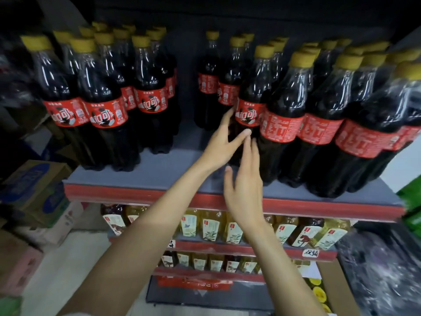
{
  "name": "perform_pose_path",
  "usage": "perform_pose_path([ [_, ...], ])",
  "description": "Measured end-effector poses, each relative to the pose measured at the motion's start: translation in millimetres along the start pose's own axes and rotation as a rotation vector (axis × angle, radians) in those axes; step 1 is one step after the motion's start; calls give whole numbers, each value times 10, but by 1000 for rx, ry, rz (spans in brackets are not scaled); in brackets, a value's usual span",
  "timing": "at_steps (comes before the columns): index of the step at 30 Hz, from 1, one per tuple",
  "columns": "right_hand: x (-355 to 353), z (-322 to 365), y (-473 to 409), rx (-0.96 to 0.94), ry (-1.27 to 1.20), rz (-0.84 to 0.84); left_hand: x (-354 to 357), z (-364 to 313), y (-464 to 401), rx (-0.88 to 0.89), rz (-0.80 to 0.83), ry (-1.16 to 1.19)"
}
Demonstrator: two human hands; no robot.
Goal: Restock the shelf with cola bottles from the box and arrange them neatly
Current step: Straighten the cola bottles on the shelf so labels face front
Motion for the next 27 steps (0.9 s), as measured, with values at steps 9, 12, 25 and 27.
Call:
perform_pose_path([
  [9,45,143,-148,-135,-100,70,-649,3,511,13,-226,-32],
  [12,289,262,-238,-105,-278,272,-909,-19,684,-3,-230,-56],
  [25,1004,679,-314,-113,-411,305,-1595,-131,1074,272,-829,-964],
  [27,1064,721,-340,-116,-399,299,-1662,-162,1056,331,-872,-1025],
])
Point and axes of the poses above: each hand's wrist, its own y-axis away from the middle knuckle, its own x-axis out of the palm, z = x × y, the point moved 6 cm from there along -y, towards the middle knuckle, and after that the axes turned 5 degrees about -z, right-handed, at the moved point
